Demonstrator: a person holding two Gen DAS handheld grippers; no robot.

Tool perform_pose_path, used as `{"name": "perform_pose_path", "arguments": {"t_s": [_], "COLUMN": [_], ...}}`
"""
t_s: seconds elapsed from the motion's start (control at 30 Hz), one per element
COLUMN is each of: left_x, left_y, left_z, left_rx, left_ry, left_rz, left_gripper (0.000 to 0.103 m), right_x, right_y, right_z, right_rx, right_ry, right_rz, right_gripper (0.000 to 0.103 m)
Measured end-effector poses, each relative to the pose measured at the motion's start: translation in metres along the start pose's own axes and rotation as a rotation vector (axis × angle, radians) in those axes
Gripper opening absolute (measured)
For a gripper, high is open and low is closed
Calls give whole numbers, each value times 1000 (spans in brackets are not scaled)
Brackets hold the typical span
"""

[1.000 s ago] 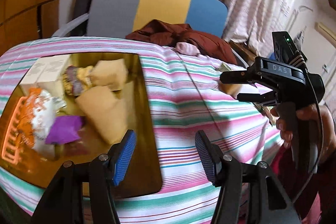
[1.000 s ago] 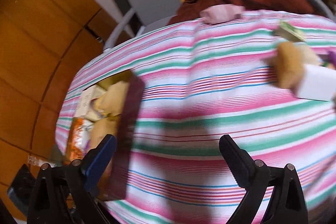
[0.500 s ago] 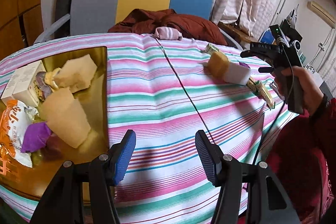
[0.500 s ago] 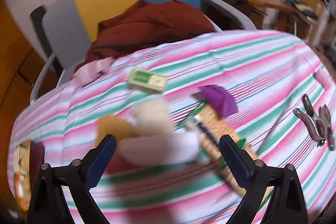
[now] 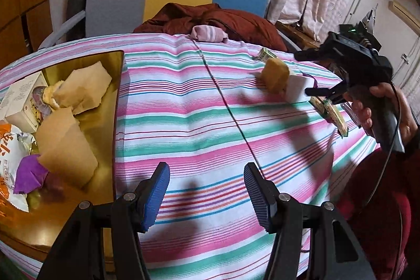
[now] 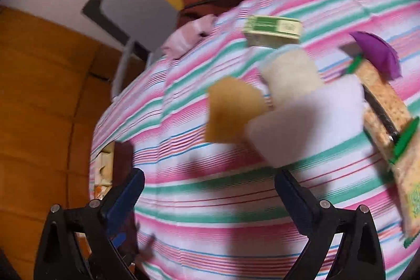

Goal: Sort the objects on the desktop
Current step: 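Grasp the yellow sponge with the left tool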

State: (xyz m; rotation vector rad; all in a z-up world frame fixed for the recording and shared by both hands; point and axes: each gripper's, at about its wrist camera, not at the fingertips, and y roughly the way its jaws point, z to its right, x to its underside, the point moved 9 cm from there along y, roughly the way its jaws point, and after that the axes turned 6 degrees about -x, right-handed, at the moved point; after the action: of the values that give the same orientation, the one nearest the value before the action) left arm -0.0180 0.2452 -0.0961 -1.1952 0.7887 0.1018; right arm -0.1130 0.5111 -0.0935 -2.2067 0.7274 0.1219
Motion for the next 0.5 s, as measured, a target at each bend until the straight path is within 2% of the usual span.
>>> {"name": "perform_pose_path", "arguments": {"t_s": [0.07, 0.1, 0.17, 0.33, 0.43, 0.5], "left_x": [-2, -2, -4, -9, -12, -14], "left_y": [2, 3, 6, 12, 14, 15], "left_z": [-2, -2, -1, 9, 17, 19], "left_rx": [-5, -7, -3, 6, 13, 15], "left_ry": [-14, -18, -24, -6, 14, 16], "left_rz": [-2, -4, -9, -19, -15, -13], "left_gripper": [60, 60, 60, 60, 60, 60], "right_x": [-10, -17, -26, -34, -31, -26], "right_y": [-11, -18, -22, -6, 1, 3], "right_z": [5, 13, 30, 74, 89, 84], "right_rx": [92, 172, 256, 257, 350, 335], "right_ry": [-35, -37, 4, 216, 215, 202], "right_rz": [71, 116, 150, 115, 74, 46], "right_gripper": [100, 102, 103, 102, 103, 103]}}
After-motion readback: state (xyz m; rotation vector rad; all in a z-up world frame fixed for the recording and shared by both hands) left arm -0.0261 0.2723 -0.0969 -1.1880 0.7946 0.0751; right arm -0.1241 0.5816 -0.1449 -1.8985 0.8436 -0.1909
